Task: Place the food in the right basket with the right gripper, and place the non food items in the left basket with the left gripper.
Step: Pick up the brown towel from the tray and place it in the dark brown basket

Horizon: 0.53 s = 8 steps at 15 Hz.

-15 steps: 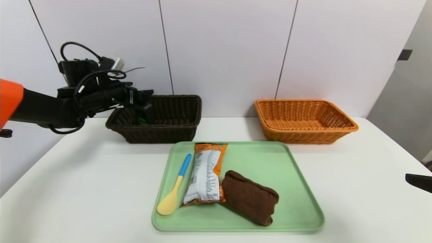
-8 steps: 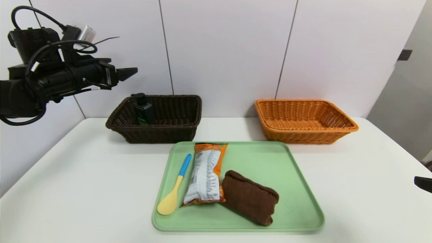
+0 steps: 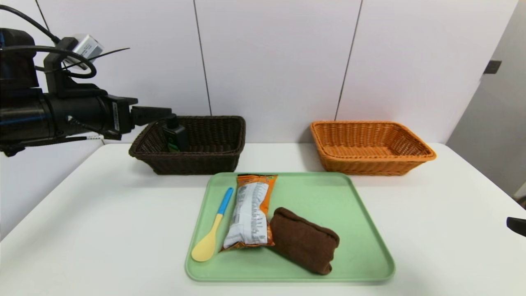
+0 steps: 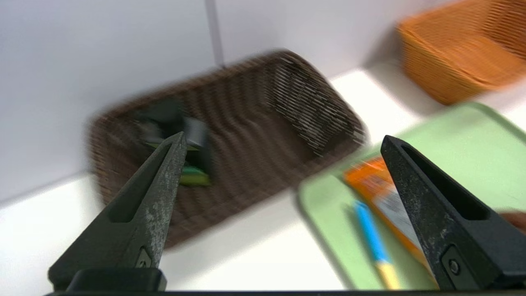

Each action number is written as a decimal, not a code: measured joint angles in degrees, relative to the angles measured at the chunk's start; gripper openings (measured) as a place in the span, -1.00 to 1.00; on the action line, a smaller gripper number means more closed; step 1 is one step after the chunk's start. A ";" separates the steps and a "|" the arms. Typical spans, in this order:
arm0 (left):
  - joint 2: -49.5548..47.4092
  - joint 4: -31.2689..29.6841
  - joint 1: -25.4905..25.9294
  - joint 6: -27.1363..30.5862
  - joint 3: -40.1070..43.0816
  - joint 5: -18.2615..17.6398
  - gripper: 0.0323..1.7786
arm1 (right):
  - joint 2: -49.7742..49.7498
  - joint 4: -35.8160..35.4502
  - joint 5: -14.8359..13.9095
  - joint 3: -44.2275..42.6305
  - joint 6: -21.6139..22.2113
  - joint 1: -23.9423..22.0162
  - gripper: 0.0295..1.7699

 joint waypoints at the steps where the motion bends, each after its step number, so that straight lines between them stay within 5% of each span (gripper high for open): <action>1: -2.32 3.28 -2.39 -0.76 1.29 0.24 0.88 | -0.02 0.00 -0.11 0.10 0.00 0.00 0.92; 4: -7.56 13.41 -9.53 -2.35 2.89 3.30 0.90 | 0.00 -0.02 -0.27 0.16 0.16 0.05 0.92; 8: -11.40 17.57 -18.71 -6.34 4.57 8.44 0.90 | 0.04 -0.11 -0.30 0.21 0.50 0.02 0.92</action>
